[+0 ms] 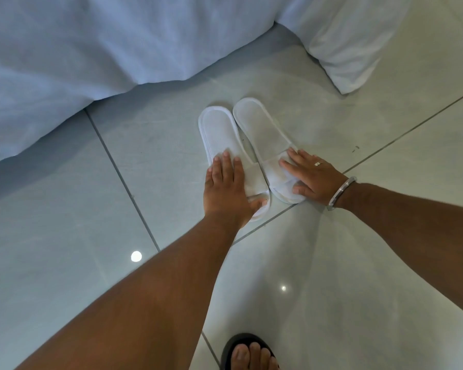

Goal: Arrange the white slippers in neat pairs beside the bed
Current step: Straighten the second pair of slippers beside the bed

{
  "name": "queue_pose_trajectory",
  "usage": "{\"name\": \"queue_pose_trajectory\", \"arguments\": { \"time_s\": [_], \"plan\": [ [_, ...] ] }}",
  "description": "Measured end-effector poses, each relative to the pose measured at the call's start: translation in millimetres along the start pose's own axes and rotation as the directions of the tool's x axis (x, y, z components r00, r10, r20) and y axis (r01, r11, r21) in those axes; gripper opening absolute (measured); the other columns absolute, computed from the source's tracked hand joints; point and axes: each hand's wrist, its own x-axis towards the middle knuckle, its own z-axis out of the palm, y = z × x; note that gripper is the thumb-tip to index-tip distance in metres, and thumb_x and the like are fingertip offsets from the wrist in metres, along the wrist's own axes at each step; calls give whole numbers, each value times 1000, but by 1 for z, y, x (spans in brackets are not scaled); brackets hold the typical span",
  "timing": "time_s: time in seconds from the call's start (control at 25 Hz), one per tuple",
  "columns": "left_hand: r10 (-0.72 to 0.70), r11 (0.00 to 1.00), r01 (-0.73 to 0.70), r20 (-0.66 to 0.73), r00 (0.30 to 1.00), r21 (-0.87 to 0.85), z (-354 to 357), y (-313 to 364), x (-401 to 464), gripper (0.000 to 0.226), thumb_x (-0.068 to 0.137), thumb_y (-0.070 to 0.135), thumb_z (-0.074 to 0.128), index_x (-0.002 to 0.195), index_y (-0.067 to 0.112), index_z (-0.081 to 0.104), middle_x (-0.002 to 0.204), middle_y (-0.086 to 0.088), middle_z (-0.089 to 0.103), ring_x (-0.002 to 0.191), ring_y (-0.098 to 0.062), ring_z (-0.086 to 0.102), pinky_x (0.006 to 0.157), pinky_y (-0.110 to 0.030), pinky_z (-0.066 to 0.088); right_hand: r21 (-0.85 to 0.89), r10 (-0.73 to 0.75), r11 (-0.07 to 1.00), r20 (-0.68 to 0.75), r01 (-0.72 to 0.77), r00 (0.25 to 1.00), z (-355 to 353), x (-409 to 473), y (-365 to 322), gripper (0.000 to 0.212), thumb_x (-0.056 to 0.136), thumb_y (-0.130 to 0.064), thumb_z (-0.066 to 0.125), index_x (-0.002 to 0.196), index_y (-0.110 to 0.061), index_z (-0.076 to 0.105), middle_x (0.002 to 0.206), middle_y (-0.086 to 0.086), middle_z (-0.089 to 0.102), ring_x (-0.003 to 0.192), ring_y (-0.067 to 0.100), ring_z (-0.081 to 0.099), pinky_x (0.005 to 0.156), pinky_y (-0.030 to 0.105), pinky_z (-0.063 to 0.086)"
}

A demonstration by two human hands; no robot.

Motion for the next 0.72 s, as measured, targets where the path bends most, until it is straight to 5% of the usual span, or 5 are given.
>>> {"name": "queue_pose_trajectory", "arguments": {
  "time_s": [0.48,0.72],
  "plan": [
    [-11,1000,10,12,1000,24,8,6,-13,109,84,81,26,154,9,-16,163,-17,-20,150,-33,-17,123,-48,-2,-148,46,988,71,-35,996,9,8,5,75,85,-36,59,149,-27,20,161,9,13,144,34,22,109,48,29],
    [38,999,-37,-70,997,12,-20,-53,-43,104,79,85,15,156,18,-10,166,-12,-10,151,-36,-10,120,-57,-6,-205,-64,978,-155,32,986,-23,-17,-3,69,89,-49,35,149,-17,24,156,17,25,141,36,28,107,53,31]
  ]
}}
